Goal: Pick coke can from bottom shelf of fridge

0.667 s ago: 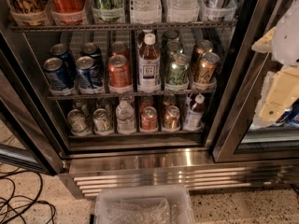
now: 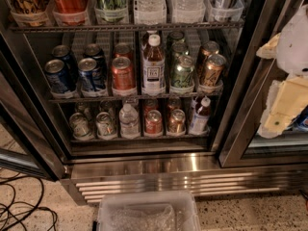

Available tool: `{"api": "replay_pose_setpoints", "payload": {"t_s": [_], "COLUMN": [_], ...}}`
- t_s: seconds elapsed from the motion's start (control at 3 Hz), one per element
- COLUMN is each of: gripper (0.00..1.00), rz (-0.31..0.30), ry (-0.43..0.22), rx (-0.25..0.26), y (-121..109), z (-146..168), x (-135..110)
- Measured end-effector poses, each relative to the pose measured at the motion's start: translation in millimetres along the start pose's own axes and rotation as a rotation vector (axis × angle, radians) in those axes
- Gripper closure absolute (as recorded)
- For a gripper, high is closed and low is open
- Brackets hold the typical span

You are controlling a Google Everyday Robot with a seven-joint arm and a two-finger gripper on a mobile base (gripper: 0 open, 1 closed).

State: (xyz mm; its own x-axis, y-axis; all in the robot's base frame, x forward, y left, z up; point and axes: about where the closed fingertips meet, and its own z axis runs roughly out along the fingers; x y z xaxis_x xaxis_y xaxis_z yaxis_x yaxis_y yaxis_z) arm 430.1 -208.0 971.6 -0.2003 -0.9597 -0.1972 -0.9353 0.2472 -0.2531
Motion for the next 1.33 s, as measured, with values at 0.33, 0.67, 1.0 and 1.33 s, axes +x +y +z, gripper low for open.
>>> {"api": "replay_pose_setpoints", "payload": {"t_s": [0.33,0.67,1.0,1.33], "gripper": [0.0,0.0,0.0,0.0], "rz": [-0.069,-0.112,-0.061,0.066], "ry": [-0.074,-0.216,-0.373,-0.518], "rx": [-0.012,-0.06,-0.132,-0.219], "y": [35.1,80.0,122.7,170.6], "z": [18.7,67.0,134.2,209.1], "x": [-17.4,-34.6,-43.0,-51.6]}}
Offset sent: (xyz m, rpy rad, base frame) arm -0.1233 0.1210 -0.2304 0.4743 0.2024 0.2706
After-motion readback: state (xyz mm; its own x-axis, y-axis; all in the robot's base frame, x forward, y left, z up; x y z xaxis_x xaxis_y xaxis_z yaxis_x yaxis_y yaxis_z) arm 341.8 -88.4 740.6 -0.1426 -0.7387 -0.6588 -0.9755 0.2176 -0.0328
